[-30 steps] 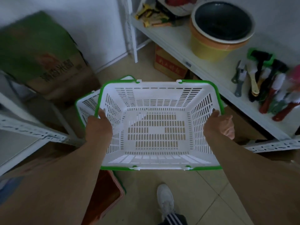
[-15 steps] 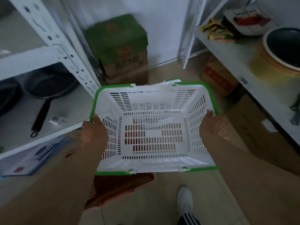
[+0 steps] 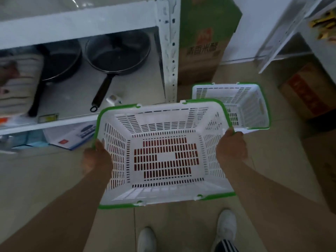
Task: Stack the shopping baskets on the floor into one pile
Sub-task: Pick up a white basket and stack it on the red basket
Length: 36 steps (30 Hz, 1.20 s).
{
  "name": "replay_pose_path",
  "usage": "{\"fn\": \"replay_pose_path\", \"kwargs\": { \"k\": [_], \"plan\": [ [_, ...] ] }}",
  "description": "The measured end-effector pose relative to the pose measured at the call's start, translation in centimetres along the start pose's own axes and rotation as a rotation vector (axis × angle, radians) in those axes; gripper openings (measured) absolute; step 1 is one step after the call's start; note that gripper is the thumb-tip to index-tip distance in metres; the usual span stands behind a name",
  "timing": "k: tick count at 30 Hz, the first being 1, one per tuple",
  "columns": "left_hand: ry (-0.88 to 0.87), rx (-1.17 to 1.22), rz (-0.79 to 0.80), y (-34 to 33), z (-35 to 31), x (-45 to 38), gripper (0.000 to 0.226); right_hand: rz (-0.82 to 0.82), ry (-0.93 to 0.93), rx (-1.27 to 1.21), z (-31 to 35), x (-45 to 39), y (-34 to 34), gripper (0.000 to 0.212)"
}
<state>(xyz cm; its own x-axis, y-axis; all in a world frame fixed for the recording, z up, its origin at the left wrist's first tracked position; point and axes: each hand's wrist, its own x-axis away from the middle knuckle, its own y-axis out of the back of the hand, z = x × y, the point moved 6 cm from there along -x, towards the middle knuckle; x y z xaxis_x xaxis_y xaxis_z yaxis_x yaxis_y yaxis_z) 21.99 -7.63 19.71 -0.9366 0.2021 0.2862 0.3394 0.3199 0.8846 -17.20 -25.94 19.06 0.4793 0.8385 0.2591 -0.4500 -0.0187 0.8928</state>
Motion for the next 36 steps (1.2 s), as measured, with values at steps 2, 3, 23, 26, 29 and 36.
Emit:
{"fn": "replay_pose_path", "kwargs": {
  "k": [2,3,23,26,29,36],
  "plan": [
    [0.073,-0.01,-0.02,-0.5,2.2,-1.4,0.063,0.042,0.012,0.038,0.1,0.7,-1.9,0.05],
    [0.08,-0.037,-0.013,-0.7,2.9,-2.0,0.062,0.047,0.015,0.046,0.2,1.1,-2.3,0.05],
    [0.053,0.069,0.115,-12.5,12.2,-7.9,0.057,0.184,0.091,0.053,-4.5,-0.2,-16.6,0.045],
    [0.064,0.058,0.124,-13.6,12.4,-8.5,0.055,0.197,0.078,0.034,-5.0,-0.7,-18.0,0.047],
    [0.075,0.037,0.116,-14.4,12.8,-8.9,0.057,0.225,0.038,0.027,-5.6,-0.9,-19.3,0.05],
    [0.109,-0.1,0.115,-16.5,13.8,-9.4,0.067,0.25,0.023,0.04,-6.4,-0.8,-20.7,0.043]
  ]
}}
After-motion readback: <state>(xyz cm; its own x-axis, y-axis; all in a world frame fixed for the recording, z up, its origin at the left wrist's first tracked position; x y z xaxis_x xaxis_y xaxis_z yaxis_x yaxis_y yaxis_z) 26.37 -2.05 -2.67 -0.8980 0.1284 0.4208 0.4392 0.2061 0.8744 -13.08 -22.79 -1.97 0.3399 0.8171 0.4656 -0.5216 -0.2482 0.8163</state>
